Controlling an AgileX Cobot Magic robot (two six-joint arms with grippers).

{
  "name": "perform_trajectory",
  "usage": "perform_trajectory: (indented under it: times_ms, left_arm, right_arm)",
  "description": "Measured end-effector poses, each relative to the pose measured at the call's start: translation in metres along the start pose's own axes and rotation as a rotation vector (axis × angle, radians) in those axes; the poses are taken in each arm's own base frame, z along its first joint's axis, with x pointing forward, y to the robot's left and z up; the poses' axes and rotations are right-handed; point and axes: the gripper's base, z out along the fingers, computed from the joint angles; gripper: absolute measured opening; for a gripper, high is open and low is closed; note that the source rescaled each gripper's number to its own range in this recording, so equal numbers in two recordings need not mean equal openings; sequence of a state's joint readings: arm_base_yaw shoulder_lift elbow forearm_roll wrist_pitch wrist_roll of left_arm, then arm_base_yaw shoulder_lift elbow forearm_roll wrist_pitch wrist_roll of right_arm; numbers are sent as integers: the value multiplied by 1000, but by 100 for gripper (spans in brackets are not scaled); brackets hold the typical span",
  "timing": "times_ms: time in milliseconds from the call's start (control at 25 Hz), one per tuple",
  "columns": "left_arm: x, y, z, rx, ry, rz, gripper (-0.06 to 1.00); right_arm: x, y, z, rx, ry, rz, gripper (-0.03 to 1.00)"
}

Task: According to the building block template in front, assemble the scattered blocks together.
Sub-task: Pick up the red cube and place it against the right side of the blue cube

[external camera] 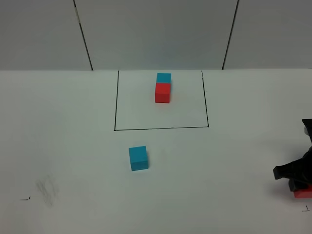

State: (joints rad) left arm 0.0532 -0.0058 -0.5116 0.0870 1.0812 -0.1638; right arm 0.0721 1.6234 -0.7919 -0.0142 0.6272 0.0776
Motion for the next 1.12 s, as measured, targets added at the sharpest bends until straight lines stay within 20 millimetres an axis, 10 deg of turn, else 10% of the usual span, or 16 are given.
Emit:
perform_trajectory:
  times_ms: [480, 1120]
  left_arm:
    - [0, 0, 0, 0, 0, 0, 100]
    - [0, 0, 0, -3, 0, 1, 100]
  right_arm:
    - [-15, 15, -46, -76, 12, -211, 0]
    - [-36, 105, -77, -213, -227, -899, 0]
